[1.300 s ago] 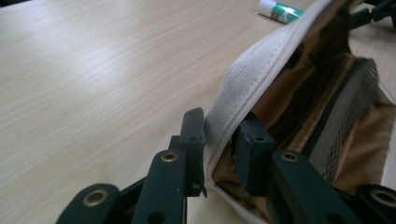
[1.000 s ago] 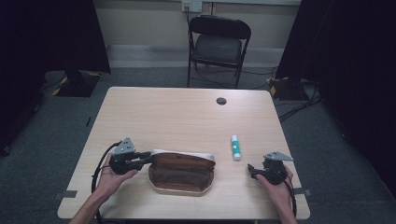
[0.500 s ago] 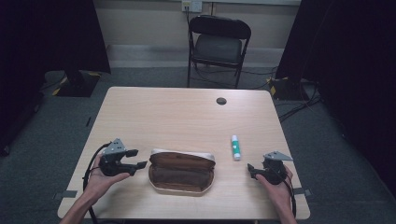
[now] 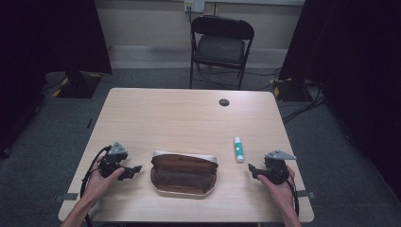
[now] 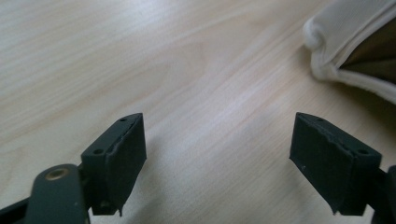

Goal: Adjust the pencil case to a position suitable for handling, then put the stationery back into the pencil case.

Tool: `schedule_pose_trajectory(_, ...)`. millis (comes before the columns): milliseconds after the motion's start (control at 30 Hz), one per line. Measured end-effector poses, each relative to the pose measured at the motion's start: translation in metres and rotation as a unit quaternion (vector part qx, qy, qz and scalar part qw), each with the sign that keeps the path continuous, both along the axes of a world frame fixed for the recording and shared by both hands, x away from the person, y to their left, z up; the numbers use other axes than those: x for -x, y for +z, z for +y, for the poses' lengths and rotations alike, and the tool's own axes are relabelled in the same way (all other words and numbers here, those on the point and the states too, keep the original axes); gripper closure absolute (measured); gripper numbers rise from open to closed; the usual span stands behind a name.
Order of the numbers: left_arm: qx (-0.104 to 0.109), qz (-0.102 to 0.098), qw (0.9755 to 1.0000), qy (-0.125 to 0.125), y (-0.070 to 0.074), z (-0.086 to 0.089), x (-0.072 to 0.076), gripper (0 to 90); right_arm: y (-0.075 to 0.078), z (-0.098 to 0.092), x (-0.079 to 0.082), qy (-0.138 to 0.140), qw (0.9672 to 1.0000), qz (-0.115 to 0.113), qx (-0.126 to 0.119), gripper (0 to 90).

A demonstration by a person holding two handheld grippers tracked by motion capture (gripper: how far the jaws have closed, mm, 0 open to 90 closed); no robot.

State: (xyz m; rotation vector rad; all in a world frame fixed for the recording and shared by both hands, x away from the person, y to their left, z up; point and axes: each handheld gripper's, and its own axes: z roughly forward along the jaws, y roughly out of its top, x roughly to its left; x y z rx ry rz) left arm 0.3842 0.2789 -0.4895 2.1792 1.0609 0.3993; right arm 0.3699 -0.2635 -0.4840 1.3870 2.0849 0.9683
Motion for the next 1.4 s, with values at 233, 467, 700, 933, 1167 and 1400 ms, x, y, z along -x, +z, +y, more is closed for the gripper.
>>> schedule_pose_trajectory(233,0.008,-0.026,0.9995,0.014,-0.011,0.004,0.007,13.5,0.019,0.020,-0.006,0.029,0.9990,-0.026,-0.021,30.4)
schedule_pose_trajectory(467,0.012,-0.026,0.9994,0.021,-0.013,0.003,0.005,5.9,0.018,0.044,-0.035,0.037,0.9987,-0.030,-0.015,35.4)
schedule_pose_trajectory(700,0.009,-0.024,0.9995,0.016,-0.013,0.003,0.004,4.6,0.004,0.051,-0.051,0.030,0.9995,-0.010,0.000,36.5)
schedule_pose_trajectory(933,0.007,-0.026,0.9995,0.019,-0.013,0.002,0.004,3.3,-0.005,0.052,-0.055,0.030,0.9995,0.007,0.003,42.8)
schedule_pose_trajectory(1167,0.006,-0.024,0.9995,0.018,-0.013,0.002,0.004,2.8,-0.007,0.050,-0.055,0.021,0.9997,0.013,0.007,55.4)
schedule_pose_trajectory(1400,0.003,-0.025,0.9995,0.018,-0.013,0.003,0.004,2.8,-0.009,0.050,-0.057,0.018,0.9996,0.014,0.013,62.9)
